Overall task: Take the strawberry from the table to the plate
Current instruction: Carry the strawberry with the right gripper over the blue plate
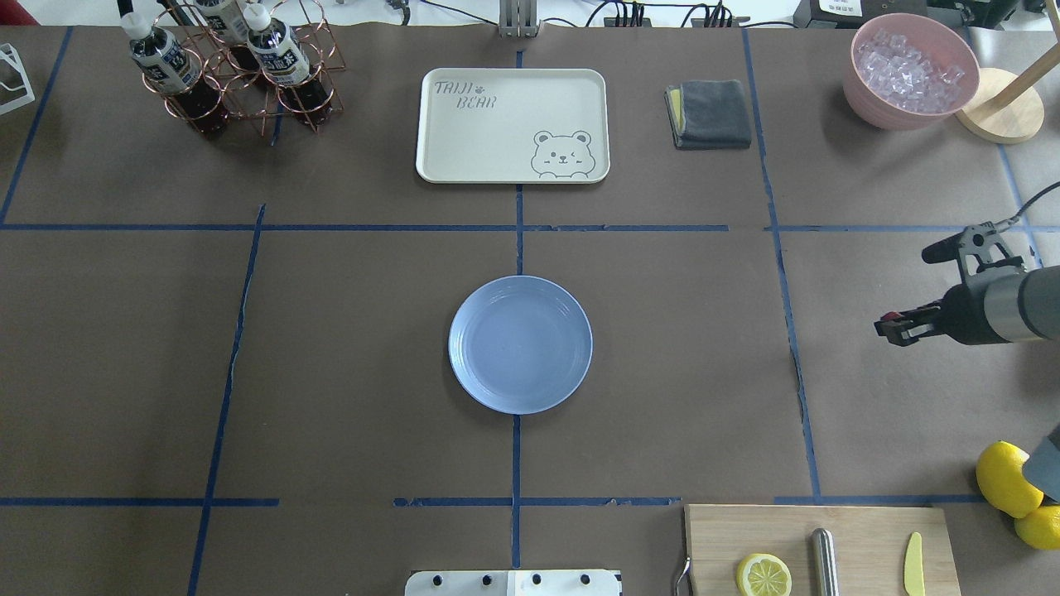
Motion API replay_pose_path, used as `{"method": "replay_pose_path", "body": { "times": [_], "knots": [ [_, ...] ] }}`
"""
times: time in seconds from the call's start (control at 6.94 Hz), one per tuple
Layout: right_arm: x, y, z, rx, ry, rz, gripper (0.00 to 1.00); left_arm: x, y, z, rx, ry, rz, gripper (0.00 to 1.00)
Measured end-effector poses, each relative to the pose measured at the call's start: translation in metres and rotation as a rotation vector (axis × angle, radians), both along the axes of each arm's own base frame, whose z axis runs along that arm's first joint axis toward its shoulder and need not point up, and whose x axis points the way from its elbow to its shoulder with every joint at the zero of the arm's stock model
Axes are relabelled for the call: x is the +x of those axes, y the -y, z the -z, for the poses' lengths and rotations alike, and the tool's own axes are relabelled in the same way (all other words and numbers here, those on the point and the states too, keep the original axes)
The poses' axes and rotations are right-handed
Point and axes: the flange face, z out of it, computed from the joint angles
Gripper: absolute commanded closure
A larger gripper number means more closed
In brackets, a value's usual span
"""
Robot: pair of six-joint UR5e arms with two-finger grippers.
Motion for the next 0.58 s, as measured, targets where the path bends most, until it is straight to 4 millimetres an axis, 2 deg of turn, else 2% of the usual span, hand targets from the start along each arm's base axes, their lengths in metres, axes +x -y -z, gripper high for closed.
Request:
{"method": "replay_pose_path", "body": {
  "times": [0.14,0.29,0.43,0.58],
  "knots": [
    [-0.035,0.018,0.057,-0.037,0.036,-0.021,1.0,0.0,0.0,0.0,0.0,-0.001,0.0,0.0],
    [-0.08,0.032,0.12,-0.079,0.067,-0.035,1.0,0.0,0.0,0.0,0.001,-0.001,0.0,0.0],
    [-0.134,0.036,0.185,-0.116,0.068,-0.054,1.0,0.0,0.001,0.001,0.002,-0.004,0.0,0.0],
    [-0.19,0.032,0.246,-0.14,0.043,-0.084,1.0,0.001,0.001,0.002,0.003,-0.009,0.0,0.0]
  ]
}}
